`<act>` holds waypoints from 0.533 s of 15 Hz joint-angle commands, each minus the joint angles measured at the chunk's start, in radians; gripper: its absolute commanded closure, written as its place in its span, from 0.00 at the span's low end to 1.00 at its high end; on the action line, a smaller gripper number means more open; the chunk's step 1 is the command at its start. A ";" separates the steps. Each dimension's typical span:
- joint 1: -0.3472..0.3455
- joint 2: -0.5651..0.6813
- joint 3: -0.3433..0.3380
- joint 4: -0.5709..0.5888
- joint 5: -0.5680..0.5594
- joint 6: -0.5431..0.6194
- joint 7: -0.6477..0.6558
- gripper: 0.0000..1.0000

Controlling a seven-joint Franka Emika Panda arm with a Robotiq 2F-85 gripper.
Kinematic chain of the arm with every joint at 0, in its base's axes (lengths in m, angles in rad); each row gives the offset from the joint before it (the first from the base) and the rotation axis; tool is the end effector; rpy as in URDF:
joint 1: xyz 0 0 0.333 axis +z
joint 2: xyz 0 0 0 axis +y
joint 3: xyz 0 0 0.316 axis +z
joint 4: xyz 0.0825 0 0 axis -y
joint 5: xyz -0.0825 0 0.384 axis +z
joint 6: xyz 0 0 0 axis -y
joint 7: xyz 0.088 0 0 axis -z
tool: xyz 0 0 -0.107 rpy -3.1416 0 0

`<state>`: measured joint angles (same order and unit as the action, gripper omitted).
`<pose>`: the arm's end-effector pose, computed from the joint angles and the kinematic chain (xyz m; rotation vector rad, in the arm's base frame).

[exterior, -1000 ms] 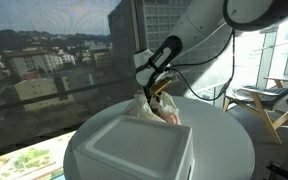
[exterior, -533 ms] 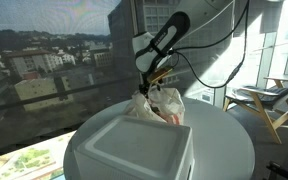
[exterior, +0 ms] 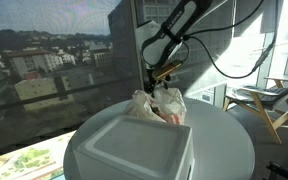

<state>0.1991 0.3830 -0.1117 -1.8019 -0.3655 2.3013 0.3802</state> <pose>0.6543 0.0557 0.3482 2.8371 -0.0743 0.2669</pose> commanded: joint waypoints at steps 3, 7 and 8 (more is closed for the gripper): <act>-0.005 -0.298 0.055 -0.356 -0.020 0.032 0.069 0.00; -0.028 -0.416 0.090 -0.487 -0.075 0.081 0.211 0.00; -0.037 -0.438 0.100 -0.509 -0.080 0.091 0.236 0.00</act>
<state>0.1963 0.0537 -0.0455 -2.2004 -0.4034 2.3346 0.5256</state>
